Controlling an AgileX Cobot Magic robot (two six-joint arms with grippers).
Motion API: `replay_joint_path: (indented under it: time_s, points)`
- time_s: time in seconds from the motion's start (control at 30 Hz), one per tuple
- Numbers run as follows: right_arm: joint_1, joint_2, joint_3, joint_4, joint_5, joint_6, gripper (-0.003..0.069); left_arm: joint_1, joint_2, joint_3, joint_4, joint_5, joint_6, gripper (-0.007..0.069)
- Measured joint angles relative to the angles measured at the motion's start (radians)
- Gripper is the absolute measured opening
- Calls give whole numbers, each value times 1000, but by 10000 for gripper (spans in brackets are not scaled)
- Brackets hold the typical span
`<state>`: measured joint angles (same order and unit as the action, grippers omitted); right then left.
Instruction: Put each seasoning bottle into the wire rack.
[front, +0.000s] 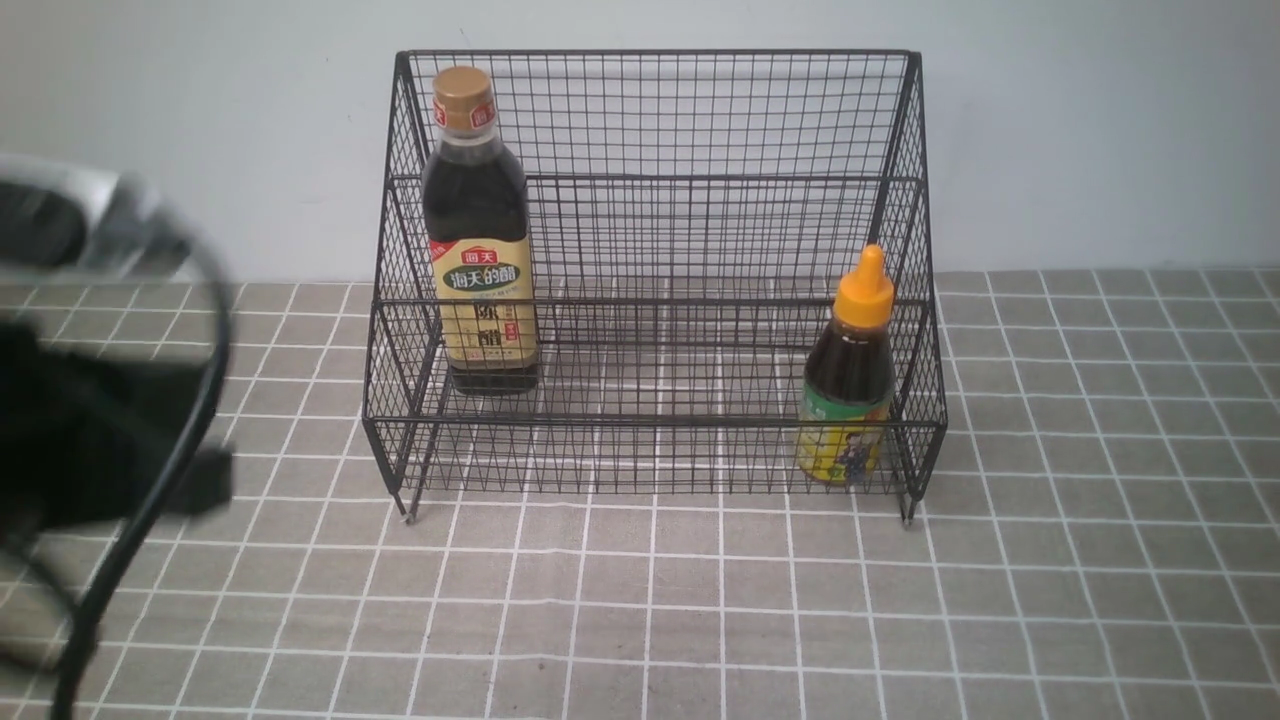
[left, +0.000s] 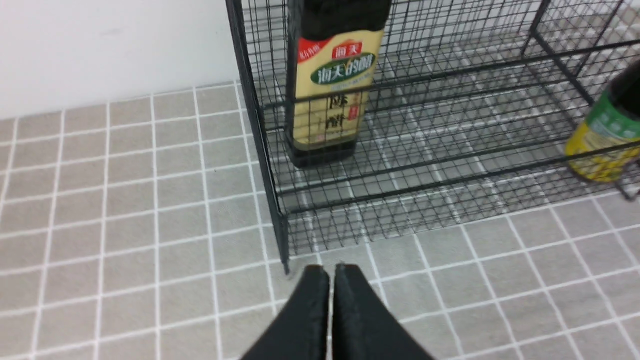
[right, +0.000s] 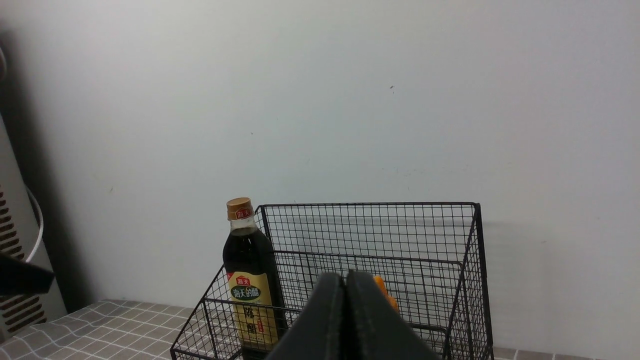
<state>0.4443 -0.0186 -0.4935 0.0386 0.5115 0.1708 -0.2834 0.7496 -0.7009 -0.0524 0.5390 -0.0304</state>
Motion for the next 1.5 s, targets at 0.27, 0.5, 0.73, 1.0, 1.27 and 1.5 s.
replay_joint_path:
  time_s: [0.27, 0.5, 0.73, 1.0, 1.27, 1.5]
  points:
    - [0, 0, 0, 0, 3, 0, -12, 0, -222, 117, -39, -21, -29, -7]
    - [0, 0, 0, 1, 3, 0, -12, 0, -255, 127, -34, -18, -30, -7]
    - [0, 0, 0, 1, 3, 0, -12, 0, -258, 127, 20, -16, -30, -7]
    - [0, 0, 0, 1, 3, 0, -12, 52, -447, 243, 52, -17, -8, -7]
    - [0, 0, 0, 1, 3, 0, -12, 194, -719, 550, 21, -58, 84, -7]
    - [0, 0, 0, 1, 4, 0, -12, 197, -761, 712, 36, -106, 92, -7]
